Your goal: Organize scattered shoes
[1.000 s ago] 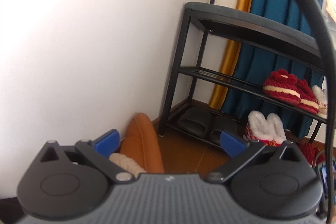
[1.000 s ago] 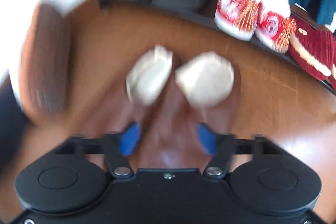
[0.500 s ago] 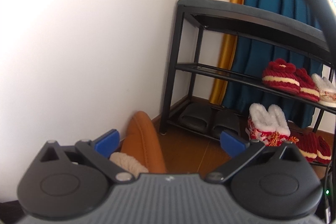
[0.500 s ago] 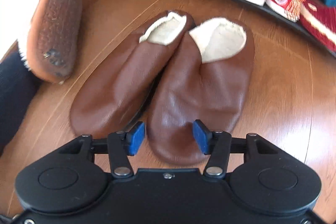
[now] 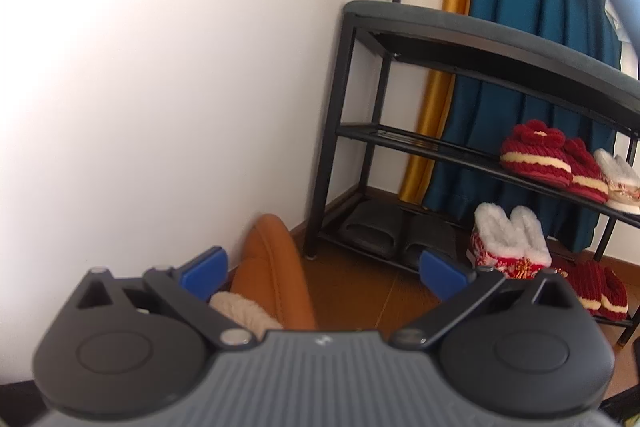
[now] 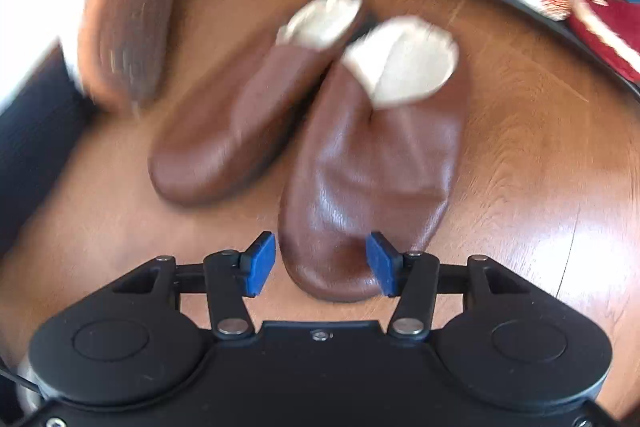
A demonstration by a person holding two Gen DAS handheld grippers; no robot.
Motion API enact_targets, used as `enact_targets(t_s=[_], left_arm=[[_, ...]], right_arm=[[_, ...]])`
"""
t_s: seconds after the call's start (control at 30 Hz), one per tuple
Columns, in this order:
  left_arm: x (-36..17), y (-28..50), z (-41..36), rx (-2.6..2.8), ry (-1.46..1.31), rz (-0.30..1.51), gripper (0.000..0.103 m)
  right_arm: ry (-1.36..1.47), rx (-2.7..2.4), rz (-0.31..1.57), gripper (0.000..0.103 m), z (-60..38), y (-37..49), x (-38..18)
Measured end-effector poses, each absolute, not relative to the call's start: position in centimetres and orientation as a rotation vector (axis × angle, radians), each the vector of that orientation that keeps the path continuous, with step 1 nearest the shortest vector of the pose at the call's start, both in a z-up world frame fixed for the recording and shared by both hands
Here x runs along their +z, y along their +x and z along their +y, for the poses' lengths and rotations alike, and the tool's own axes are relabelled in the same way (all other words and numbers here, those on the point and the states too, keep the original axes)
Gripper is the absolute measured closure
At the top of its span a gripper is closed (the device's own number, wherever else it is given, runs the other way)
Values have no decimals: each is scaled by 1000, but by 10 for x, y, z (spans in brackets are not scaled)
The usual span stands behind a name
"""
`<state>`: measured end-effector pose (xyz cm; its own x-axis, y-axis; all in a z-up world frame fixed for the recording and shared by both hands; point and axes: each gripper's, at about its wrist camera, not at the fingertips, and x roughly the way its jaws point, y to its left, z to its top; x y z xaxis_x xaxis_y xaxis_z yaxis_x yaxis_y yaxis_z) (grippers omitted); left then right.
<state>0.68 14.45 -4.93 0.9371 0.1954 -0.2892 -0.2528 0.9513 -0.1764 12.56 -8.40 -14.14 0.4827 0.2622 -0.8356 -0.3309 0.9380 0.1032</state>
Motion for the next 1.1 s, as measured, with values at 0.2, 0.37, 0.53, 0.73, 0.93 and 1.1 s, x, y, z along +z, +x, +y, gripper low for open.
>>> enact_targets(t_s=[0.2, 0.37, 0.53, 0.73, 0.93, 1.1], left_arm=[[-49, 7, 148, 239, -222, 282, 0], [-48, 8, 155, 258, -248, 281, 0], [-48, 11, 159, 264, -267, 296, 0], [-51, 14, 162, 274, -275, 309, 0], [-54, 17, 163, 277, -277, 316, 0], [-56, 17, 161, 274, -268, 318, 0]], right_arm=[[195, 182, 811, 0, -75, 125, -154], [108, 77, 754, 0, -45, 130, -181], [5, 91, 792, 0, -29, 143, -205], [-66, 117, 757, 3, -25, 144, -209], [8, 163, 766, 47, -35, 144, -197], [-38, 193, 741, 56, -34, 139, -194]])
